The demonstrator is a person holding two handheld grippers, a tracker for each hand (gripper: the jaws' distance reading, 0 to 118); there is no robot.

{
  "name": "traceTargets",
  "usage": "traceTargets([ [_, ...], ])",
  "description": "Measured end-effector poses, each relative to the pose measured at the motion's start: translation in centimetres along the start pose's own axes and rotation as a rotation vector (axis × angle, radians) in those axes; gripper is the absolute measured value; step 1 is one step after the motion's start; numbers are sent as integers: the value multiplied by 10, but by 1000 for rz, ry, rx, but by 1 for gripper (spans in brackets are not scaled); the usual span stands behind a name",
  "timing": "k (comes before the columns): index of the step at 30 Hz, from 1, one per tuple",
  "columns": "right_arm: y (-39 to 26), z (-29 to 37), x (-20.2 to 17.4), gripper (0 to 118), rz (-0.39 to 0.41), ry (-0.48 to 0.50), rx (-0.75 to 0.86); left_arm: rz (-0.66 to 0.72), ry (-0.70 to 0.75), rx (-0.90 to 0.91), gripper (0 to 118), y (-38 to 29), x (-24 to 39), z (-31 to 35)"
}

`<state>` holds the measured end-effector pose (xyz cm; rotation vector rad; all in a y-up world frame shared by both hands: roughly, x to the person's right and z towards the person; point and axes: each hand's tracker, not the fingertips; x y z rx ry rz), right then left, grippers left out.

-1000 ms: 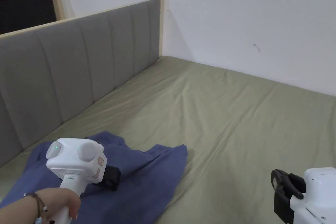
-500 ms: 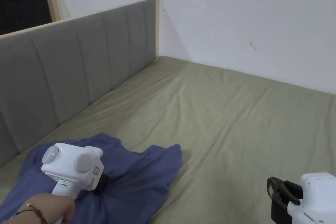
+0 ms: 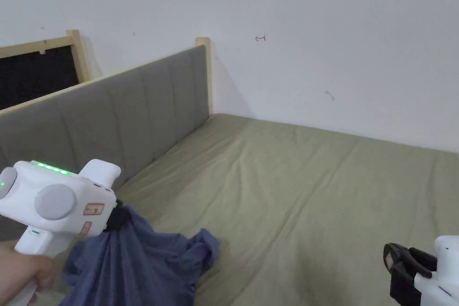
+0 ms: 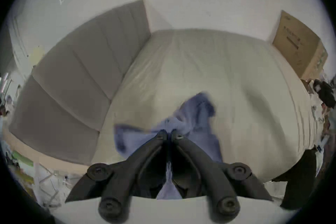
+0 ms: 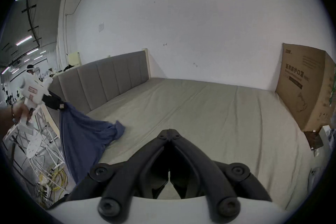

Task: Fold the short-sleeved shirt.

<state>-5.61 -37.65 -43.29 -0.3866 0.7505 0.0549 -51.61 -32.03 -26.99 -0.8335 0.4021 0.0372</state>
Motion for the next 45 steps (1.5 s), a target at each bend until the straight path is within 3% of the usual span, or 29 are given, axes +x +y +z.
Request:
traceTargets([
  [2, 5, 14, 7, 0, -9, -9, 28, -61, -8, 88, 2, 17, 29, 31],
  [9, 16, 71, 48, 0, -26, -114, 116, -195, -237, 340, 2, 84, 151, 108],
  [17, 16, 142, 109, 0, -79, -293, 170, -307, -544, 404, 2, 127, 303, 117],
  [22, 3, 172, 143, 0, -115, -389, 167, -311, -713, 246, 2, 125, 394, 75],
  [30, -34, 179, 177, 0, -194, -460, 86, -260, -769, -227, 3, 56, 487, -51],
  [31, -40, 177, 179, 0, -203, -462, 71, -231, -774, -282, 7, 46, 489, -65],
  [34, -51, 172, 183, 0, -222, -453, 38, -157, -740, -353, 66, 24, 487, -93],
  [35, -54, 170, 184, 0, -226, -451, 26, -133, -731, -367, 74, 18, 483, -100],
  [37, -59, 166, 184, 0, -228, -447, 8, -83, -724, -386, 83, 13, 470, -106],
  [41, -61, 163, 183, 0, -233, -440, -1, -29, -750, -349, 83, 21, 435, -94],
  [45, -56, 164, 177, 0, -228, -436, 18, -40, -680, -31, 84, 30, 378, -39],
])
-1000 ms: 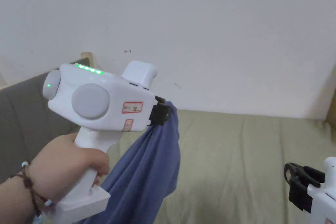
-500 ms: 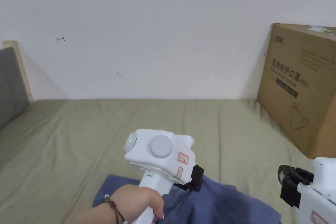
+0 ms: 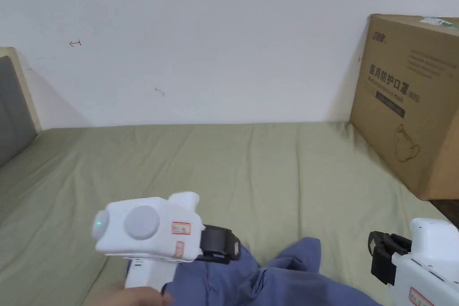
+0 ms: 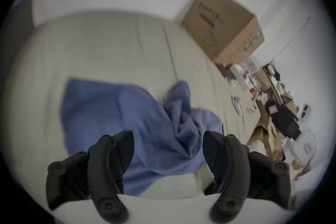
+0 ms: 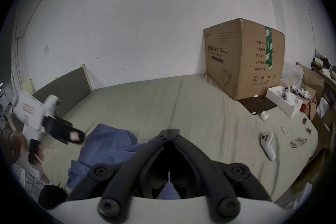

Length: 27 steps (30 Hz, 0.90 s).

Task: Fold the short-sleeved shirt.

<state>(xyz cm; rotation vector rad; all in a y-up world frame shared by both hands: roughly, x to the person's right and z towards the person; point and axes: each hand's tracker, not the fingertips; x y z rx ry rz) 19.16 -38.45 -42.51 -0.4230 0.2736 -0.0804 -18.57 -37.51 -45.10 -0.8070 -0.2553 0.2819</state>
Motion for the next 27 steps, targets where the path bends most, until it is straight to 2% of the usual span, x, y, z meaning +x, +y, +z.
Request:
traceTargets([
  [3, 4, 4, -6, 0, -6, 7, 20, -49, 73, 196, 82, -16, -8, 59],
  [4, 4, 6, -8, 0, -7, 13, 26, -50, 98, 235, 71, -22, -15, 75],
  [5, 4, 8, -10, 0, -6, 18, 34, -45, 140, 288, 51, -32, -18, 90],
  [7, 4, 10, -16, 0, 3, 21, 48, -27, 248, 349, 1, -49, -23, 109],
  [9, 4, 13, -23, 0, 17, 29, 60, 19, 275, 392, 1, -67, -33, 125],
  [13, 5, 12, -34, 0, 46, 44, 50, 76, 374, 331, 0, -89, -43, 136],
  [19, 5, 10, -42, 0, 76, 68, 33, 241, 301, -171, 0, -111, -107, 84],
  [20, 4, 10, -42, 0, 78, 70, 28, 265, 290, -224, 2, -116, -122, 67],
  [21, 3, 9, -42, 0, 79, 71, 23, 290, 286, -277, 14, -124, -130, 52],
  [23, 1, 8, -42, 0, 79, 72, 11, 331, 292, -355, 86, -138, -141, 27],
  [24, -1, 7, -42, 0, 79, 72, 5, 340, 308, -385, 106, -145, -146, 12],
  [27, -5, 4, -36, 0, 79, 67, -20, 353, 282, -373, 104, -155, -148, -16],
])
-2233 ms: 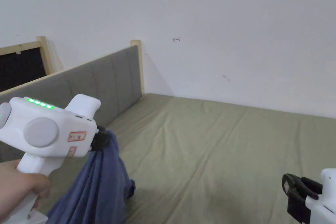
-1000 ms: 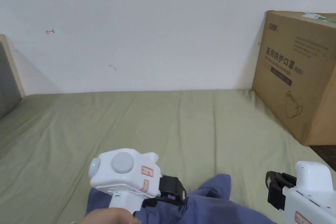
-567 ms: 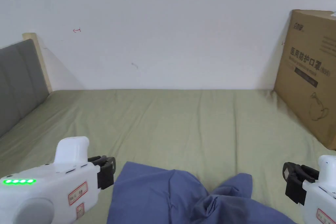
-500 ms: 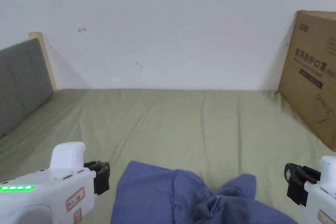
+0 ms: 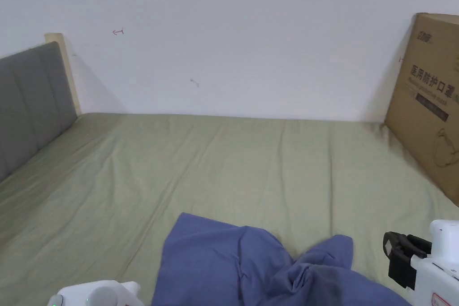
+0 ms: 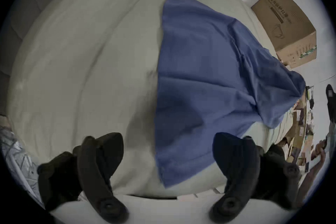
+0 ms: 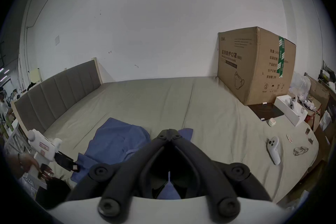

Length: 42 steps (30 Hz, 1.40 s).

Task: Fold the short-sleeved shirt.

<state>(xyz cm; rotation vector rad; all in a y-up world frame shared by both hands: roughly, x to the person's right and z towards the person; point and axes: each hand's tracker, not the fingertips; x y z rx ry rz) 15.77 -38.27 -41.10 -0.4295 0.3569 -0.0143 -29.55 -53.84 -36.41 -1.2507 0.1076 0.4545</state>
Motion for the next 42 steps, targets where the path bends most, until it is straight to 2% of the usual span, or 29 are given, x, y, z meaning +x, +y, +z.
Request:
traceTargets([
  [2, -3, -3, 7, 0, -15, -9, -21, 27, -1, -17, 109, -5, 10, -14],
  [3, -6, -5, 13, 0, -16, -22, -31, 8, 43, -11, 109, -7, 18, -19],
  [6, -13, -11, 27, 0, 19, -77, -71, -173, 179, -11, 108, -20, 46, -20],
  [7, -16, -13, 33, 0, 31, -90, -89, -191, 150, 26, 102, -28, 53, -13],
  [10, -28, -24, 51, 0, 43, -105, -156, -290, 138, 113, 27, -51, 76, 14],
  [11, -34, -30, 59, 0, 33, -108, -199, -308, 81, 117, 1, -54, 74, 19],
  [12, -39, -37, 67, 0, 4, -99, -239, -273, -54, 113, 1, -57, 72, 27],
  [13, -44, -45, 76, 0, -34, -87, -285, -218, -125, 128, 1, -52, 63, 29],
  [14, -49, -56, 84, 11, -69, -86, -356, -193, -120, 169, 1, -53, 63, 37],
  [16, -62, -76, 100, 55, -137, -103, -491, -198, -48, 258, 1, -54, 62, 53],
  [17, -70, -87, 111, 69, -199, -83, -539, -207, -36, 281, 1, -52, 59, 61],
  [18, -78, -95, 120, 69, -259, -66, -570, -207, -42, 300, 1, -51, 57, 69],
  [19, -84, -102, 127, 69, -287, -84, -605, -200, -52, 310, 1, -50, 55, 75],
  [21, -93, -118, 135, 69, -291, -113, -679, -188, -70, 314, 1, -48, 56, 91],
  [22, -95, -123, 137, 62, -278, -110, -701, -184, -73, 326, 1, -48, 56, 96],
  [23, -97, -124, 137, 24, -264, -94, -719, -186, -72, 336, 1, -47, 56, 101],
  [24, -96, -123, 135, 2, -243, -61, -727, -191, -72, 358, 1, -47, 55, 106],
  [28, -72, -100, 122, 2, -152, 59, -636, -176, -79, 424, 1, -40, 53, 129],
  [30, -50, -82, 119, 2, -115, 80, -587, -166, -91, 447, 1, -29, 47, 144],
  [36, 49, -21, 117, 2, -110, 110, -356, -211, -68, 590, 1, 23, 44, 215],
  [40, 135, 0, 110, 2, -109, 141, -236, -260, -59, 688, 1, 71, 56, 272],
  [42, 179, 6, 103, 2, -84, 128, -158, -301, -37, 730, 1, 96, 67, 295],
])
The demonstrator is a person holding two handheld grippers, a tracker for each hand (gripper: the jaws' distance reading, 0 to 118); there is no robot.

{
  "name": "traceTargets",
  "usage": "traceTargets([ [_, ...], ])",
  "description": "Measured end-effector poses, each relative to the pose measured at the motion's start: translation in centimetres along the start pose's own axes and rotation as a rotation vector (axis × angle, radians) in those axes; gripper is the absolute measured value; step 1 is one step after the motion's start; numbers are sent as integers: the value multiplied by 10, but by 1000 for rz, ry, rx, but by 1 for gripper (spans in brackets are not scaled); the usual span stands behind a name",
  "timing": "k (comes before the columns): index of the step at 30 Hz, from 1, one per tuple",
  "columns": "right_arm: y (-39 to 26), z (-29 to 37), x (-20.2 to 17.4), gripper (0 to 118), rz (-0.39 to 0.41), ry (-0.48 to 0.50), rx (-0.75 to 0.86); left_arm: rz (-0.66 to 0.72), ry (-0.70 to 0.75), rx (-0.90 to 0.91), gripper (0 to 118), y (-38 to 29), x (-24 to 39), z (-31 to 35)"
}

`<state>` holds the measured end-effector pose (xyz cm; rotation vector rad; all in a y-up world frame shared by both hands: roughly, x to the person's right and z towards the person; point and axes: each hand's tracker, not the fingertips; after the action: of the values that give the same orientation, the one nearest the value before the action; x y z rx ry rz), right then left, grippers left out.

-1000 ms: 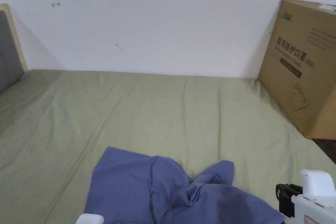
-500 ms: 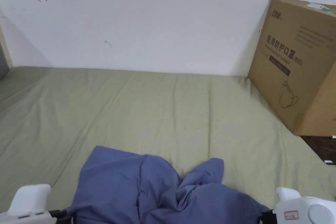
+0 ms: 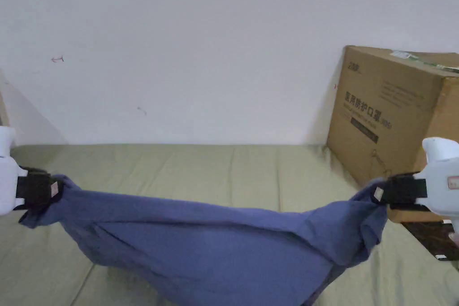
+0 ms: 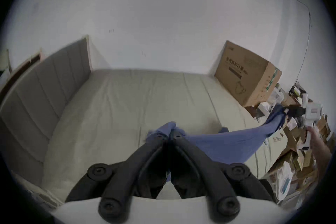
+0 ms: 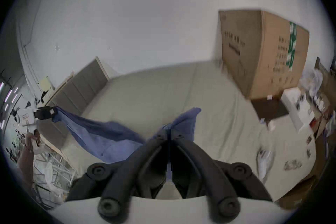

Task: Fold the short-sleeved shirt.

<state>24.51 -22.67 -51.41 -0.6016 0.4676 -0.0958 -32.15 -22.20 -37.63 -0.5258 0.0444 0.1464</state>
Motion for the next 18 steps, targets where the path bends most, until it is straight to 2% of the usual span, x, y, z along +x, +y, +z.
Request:
traceTargets([
  [6, 114, -4, -33, 2, 83, -63, 137, -1, 7, 48, 1, 92, -2, -23],
  [11, 185, -34, -53, 2, 86, -120, 199, -27, 62, 84, 1, 146, 2, -55],
  [18, 257, -67, -64, 2, 57, -189, 327, 10, 115, 208, 1, 203, -2, -88],
])
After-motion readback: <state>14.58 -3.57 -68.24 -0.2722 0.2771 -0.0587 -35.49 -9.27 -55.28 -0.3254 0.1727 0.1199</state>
